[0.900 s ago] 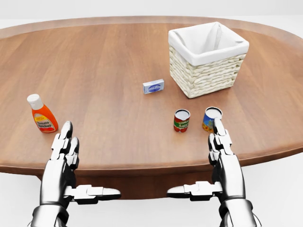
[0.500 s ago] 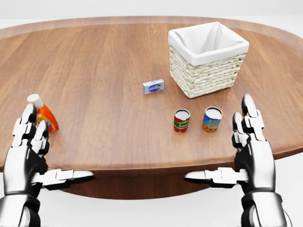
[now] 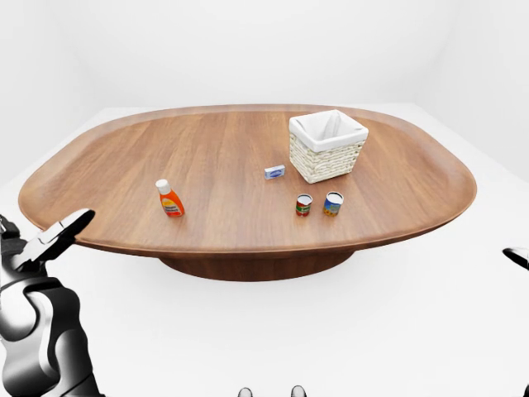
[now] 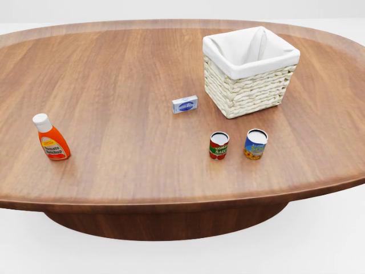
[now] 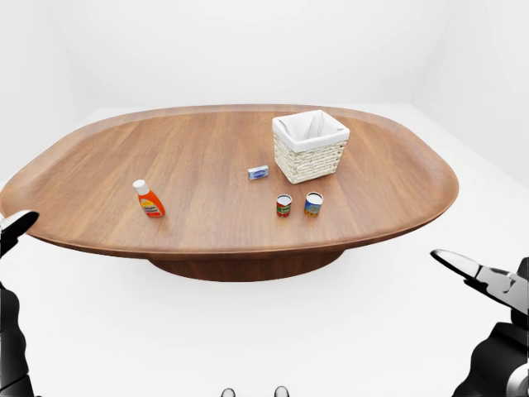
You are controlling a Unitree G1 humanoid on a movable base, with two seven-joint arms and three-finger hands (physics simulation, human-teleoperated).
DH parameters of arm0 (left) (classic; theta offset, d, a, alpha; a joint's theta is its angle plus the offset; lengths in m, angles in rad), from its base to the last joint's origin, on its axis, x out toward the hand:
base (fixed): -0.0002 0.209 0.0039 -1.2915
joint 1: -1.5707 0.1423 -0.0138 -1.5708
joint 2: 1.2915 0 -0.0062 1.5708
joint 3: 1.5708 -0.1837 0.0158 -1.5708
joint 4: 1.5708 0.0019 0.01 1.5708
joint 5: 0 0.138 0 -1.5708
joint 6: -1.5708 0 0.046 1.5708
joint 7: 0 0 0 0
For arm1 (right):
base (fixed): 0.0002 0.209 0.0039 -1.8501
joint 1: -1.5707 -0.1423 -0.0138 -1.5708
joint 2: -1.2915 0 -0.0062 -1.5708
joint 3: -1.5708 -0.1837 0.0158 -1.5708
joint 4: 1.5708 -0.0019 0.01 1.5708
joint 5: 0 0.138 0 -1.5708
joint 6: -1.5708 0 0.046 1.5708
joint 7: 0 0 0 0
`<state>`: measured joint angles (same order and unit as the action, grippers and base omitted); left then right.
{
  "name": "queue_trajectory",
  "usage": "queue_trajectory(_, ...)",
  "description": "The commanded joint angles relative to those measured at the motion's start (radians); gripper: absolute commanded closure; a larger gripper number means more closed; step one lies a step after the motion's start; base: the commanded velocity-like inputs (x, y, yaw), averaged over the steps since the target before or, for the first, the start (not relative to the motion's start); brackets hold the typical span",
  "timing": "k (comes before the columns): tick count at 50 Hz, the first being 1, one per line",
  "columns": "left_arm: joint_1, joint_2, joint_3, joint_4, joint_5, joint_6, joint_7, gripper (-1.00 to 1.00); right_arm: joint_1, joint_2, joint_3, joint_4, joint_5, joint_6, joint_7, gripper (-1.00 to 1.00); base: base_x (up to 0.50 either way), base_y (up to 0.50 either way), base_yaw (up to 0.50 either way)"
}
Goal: Pick up the tomato sauce, and put it in the basket.
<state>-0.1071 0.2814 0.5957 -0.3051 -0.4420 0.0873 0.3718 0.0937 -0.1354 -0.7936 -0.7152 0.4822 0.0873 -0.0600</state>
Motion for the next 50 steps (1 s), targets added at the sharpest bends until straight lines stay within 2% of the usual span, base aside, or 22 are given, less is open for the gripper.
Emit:
queue_trajectory(1,0.014,0.034,0.055,-0.004,-0.072,0.000,0.088,-1.00,0.046,-0.011,-0.145,-0.034,0.126,0.000,-0.040,-1.00,0.00,0.00,0.00)
queue_trajectory(2,0.016,0.035,0.047,-0.006,-0.073,0.000,0.064,-1.00,0.046,-0.012,-0.143,-0.033,0.127,0.000,-0.041,-1.00,0.00,0.00,0.00)
queue_trajectory(8,0.019,0.026,0.048,-0.023,-0.079,0.000,0.045,-1.00,0.048,-0.008,-0.127,-0.019,0.126,0.000,-0.028,-1.00,0.00,0.00,0.00)
queue_trajectory(15,0.016,0.027,0.051,-0.023,-0.084,0.000,0.050,-1.00,0.049,-0.008,-0.127,-0.021,0.140,0.000,-0.023,-1.00,0.00,-0.05,0.00)
queue_trajectory(50,0.015,0.027,0.044,-0.039,-0.095,0.000,0.039,-1.00,0.049,-0.001,-0.088,-0.003,0.121,0.000,0.004,-1.00,0.00,-0.30,0.00)
